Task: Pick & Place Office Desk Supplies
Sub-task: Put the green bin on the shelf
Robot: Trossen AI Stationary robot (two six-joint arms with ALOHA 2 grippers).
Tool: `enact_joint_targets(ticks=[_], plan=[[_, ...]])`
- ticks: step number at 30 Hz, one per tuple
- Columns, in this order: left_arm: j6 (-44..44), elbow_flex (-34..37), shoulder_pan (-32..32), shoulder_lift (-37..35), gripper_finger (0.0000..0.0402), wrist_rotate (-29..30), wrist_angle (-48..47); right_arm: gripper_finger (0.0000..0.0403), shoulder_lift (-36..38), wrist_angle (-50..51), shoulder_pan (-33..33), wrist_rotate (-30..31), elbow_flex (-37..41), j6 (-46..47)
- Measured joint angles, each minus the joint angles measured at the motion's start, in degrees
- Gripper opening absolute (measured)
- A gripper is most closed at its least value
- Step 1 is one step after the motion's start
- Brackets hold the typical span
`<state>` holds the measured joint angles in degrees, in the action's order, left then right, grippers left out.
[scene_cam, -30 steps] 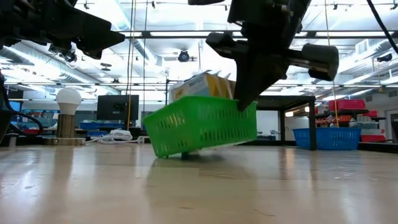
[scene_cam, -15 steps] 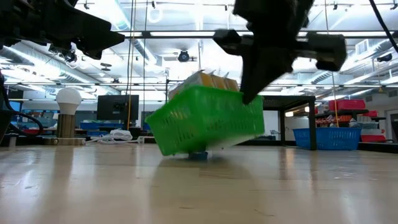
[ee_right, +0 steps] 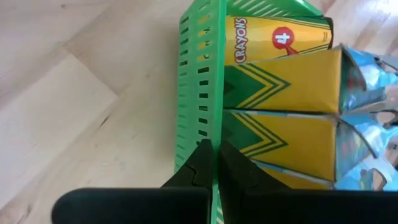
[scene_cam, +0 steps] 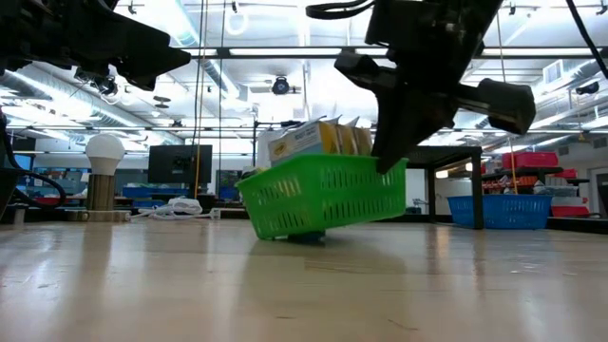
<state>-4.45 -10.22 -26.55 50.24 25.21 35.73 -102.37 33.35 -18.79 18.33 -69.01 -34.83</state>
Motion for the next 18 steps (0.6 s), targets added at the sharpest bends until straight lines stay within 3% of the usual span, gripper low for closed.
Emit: enact_joint_targets(ticks=[18], plan=[[0.0,0.0,0.0,0.0,0.0213,0.02,0.02,0.0006,0.0,-0.69,-1.66,5.65,0.07,2.27]])
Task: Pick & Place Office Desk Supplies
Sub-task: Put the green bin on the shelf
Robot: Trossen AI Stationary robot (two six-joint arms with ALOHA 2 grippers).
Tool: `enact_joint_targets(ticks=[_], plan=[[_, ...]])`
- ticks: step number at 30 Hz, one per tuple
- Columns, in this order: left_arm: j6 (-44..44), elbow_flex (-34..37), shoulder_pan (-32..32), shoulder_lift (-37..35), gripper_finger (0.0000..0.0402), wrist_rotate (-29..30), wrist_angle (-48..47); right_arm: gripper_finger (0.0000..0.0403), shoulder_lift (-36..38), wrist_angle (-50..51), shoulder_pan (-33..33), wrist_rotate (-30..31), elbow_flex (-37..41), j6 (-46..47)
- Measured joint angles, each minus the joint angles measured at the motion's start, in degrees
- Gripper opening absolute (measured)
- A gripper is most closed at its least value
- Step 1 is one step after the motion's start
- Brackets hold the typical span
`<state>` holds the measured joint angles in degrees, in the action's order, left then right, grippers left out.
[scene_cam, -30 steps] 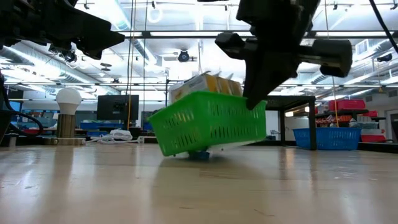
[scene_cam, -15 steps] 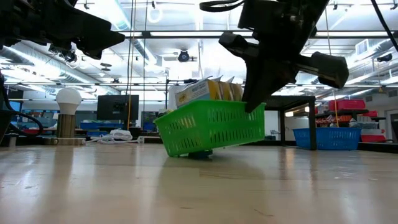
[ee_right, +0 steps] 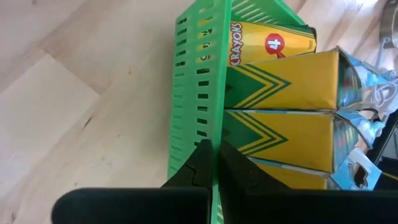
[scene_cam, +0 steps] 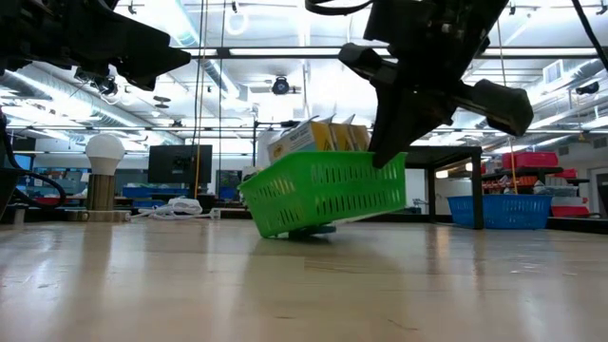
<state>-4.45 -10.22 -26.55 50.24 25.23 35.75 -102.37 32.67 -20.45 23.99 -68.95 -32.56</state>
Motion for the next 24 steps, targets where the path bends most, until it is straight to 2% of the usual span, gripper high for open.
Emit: enact_joint_targets(ticks=[18,24], plan=[[-0.96,0.0,0.02,0.0,0.0213,0.02,0.0,0.0006,0.04,2.82,-2.3,-0.17,0.02,3.86],[-0.9,0.0,0.0,0.0,0.0213,0.02,0.36,0.0006,0.07,6.19,-2.99,-4.57,0.02,8.3]])
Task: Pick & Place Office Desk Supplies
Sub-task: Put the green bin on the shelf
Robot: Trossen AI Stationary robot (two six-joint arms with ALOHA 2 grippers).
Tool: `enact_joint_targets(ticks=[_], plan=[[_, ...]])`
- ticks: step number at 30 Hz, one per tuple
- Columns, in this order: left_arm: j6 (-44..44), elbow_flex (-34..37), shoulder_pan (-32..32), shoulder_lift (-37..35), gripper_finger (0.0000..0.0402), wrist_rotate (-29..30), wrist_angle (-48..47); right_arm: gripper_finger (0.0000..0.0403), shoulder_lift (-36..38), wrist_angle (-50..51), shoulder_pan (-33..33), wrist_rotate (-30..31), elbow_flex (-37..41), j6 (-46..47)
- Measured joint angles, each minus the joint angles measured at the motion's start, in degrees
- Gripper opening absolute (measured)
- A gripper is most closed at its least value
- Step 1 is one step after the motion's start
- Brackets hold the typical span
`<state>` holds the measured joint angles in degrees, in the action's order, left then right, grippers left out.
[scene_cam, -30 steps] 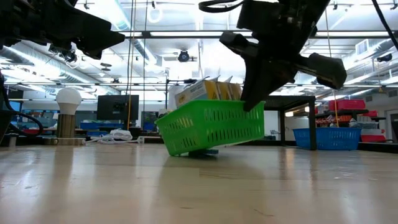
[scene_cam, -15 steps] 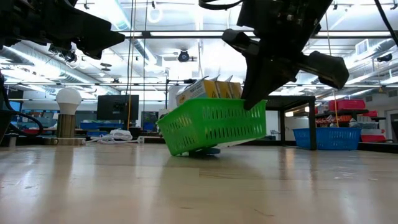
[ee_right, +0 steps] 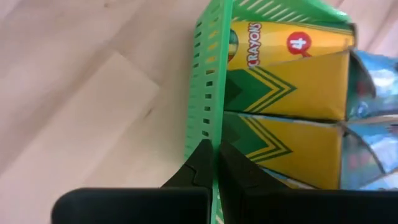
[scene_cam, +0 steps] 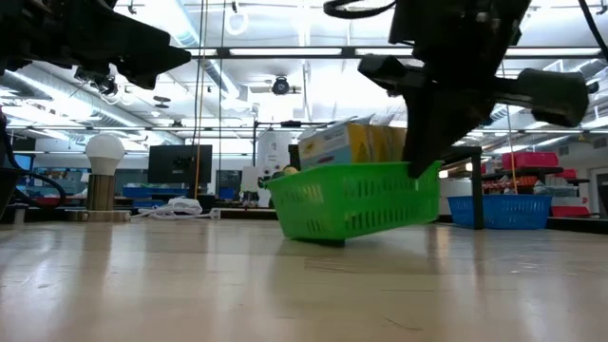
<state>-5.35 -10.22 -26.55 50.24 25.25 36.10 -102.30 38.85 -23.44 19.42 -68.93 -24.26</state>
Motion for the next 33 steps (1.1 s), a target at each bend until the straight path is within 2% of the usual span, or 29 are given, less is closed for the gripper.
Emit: enact_joint_targets(ticks=[9,17,28,33], plan=[[3.76,-0.06,0.02,0.0,0.0213,-1.22,5.66,0.0011,0.06,1.85,0.0,-2.49,-0.02,8.07],[5.12,-2.01,0.07,2.33,0.0213,-2.38,4.47,0.0059,0.06,1.26,0.0,1.16,-0.02,10.09],[4.01,-2.45,2.3,7.14,0.0213,-5.76,5.87,0.0065,0.06,-0.11,-0.24,1.62,-0.02,10.94],[5.01,-2.45,4.28,8.42,0.0213,-6.1,5.94,0.0066,0.88,-0.6,-0.89,4.44,-0.04,10.94]])
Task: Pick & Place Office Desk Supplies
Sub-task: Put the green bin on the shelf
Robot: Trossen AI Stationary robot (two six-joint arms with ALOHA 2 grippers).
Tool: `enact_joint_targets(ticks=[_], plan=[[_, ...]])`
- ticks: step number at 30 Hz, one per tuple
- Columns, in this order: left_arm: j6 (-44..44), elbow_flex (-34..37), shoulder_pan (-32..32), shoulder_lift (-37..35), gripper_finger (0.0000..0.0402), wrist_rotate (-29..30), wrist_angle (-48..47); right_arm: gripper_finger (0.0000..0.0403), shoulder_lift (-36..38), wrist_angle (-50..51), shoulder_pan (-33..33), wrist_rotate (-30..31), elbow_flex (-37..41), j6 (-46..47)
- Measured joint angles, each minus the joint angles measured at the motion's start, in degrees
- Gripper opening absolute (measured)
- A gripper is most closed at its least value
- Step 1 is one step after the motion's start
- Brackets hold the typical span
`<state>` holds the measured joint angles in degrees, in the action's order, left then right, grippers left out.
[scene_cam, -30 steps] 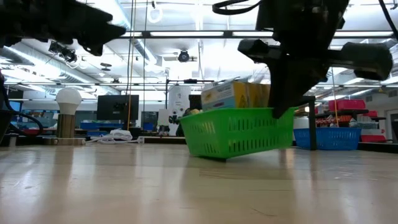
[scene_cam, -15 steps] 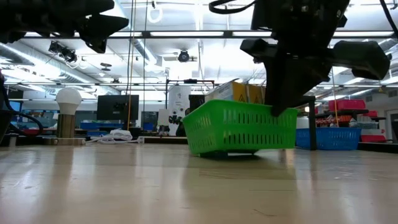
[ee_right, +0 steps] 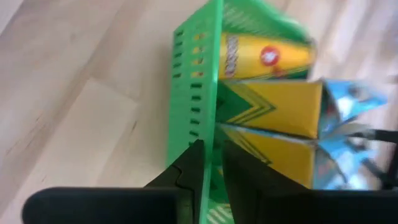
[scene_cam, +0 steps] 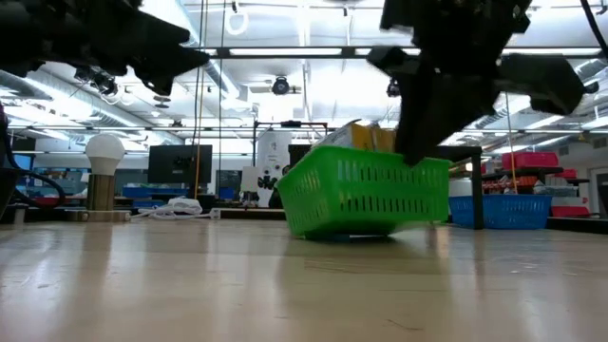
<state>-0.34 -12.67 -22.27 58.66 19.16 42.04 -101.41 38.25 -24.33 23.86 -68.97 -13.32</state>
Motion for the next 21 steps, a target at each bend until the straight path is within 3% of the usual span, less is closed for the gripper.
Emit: enact_joint_targets(ticks=[6,16,21], plan=[[1.4,-0.02,2.78,2.27,0.0213,-3.34,0.22,0.009,3.29,-2.54,-0.28,4.5,-0.09,0.71],[0.92,-0.02,3.63,3.6,0.0213,-3.42,0.57,0.011,5.54,-4.54,-0.23,4.43,-0.15,8.8],[0.99,-0.02,3.63,3.6,0.0213,-4.39,-0.15,0.0166,5.52,-3.75,-0.22,0.8,-0.13,15.32]])
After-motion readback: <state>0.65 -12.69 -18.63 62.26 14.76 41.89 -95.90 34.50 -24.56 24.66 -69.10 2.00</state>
